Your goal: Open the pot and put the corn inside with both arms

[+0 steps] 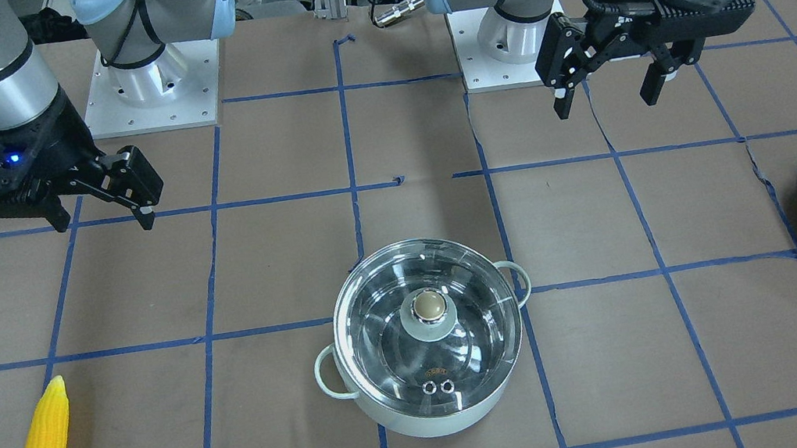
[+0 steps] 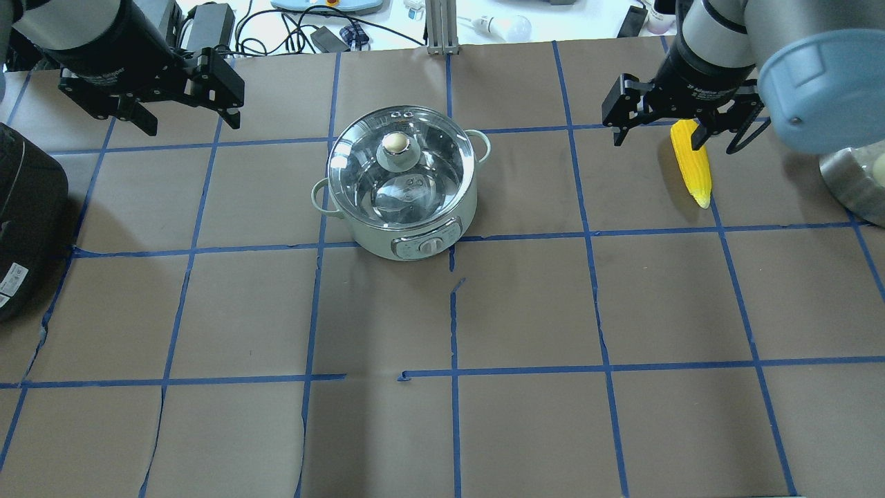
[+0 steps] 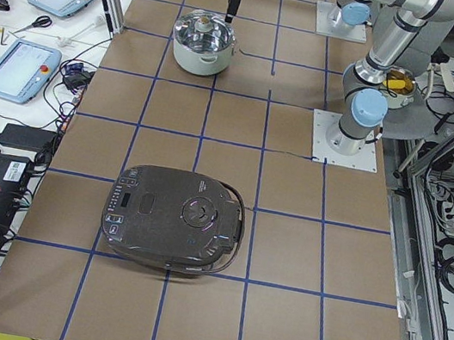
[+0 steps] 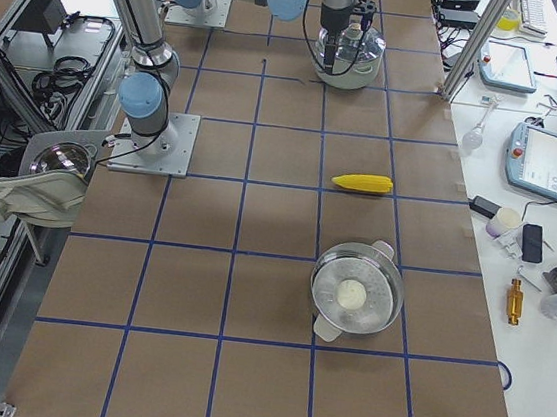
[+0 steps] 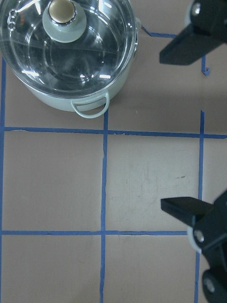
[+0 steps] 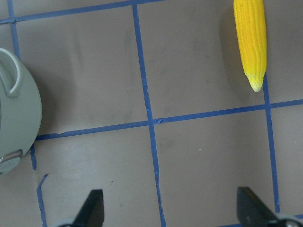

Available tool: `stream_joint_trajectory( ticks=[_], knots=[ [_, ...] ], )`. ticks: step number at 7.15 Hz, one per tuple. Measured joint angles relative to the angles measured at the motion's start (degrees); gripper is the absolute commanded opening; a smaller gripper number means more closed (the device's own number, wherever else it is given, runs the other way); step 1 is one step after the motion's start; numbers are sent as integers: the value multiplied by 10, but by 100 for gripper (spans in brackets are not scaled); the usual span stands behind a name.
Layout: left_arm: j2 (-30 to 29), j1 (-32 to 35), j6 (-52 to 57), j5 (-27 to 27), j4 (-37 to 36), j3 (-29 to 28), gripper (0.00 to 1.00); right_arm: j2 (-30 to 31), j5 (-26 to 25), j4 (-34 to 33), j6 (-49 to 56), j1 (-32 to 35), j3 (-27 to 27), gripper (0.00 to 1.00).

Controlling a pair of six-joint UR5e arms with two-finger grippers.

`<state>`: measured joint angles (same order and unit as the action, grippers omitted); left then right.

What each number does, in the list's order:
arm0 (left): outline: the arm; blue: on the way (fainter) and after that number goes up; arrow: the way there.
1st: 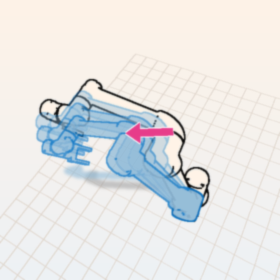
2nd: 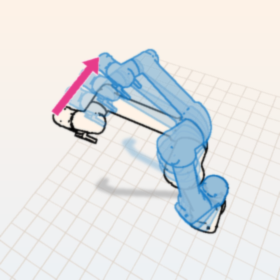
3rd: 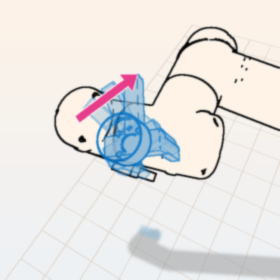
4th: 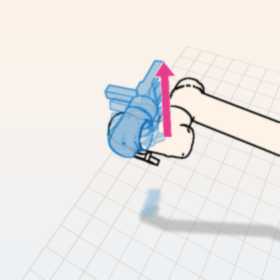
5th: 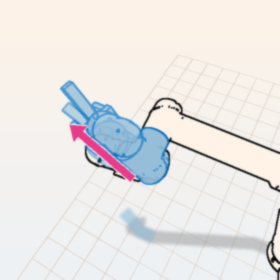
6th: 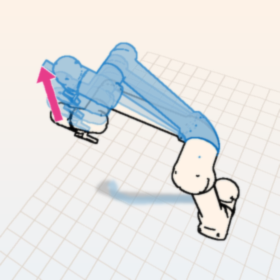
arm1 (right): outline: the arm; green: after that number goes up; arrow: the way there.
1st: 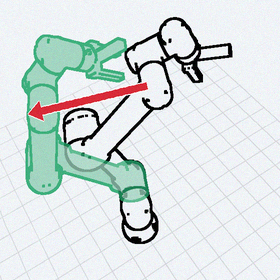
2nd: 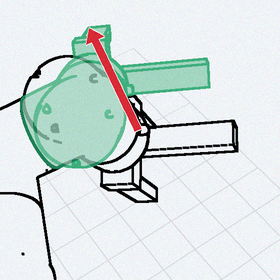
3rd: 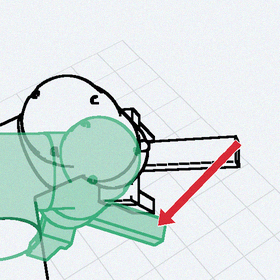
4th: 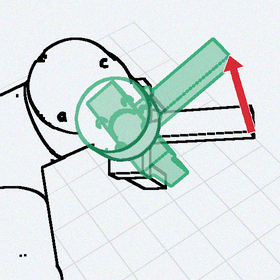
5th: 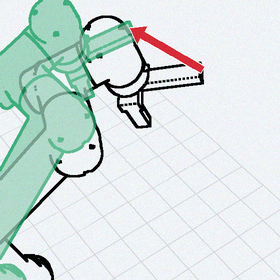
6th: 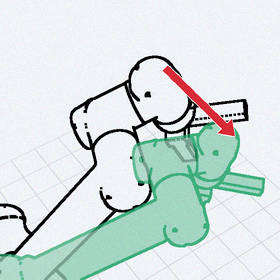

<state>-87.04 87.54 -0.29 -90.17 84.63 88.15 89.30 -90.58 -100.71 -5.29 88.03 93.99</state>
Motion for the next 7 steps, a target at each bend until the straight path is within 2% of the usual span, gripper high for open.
stream_joint_trajectory(
  ticks=[7],
  knots=[
    [-2, 2, -5, 1, -1, 6, 100, 1, -6, 25, 3, 0, -6, 100]
  ],
)
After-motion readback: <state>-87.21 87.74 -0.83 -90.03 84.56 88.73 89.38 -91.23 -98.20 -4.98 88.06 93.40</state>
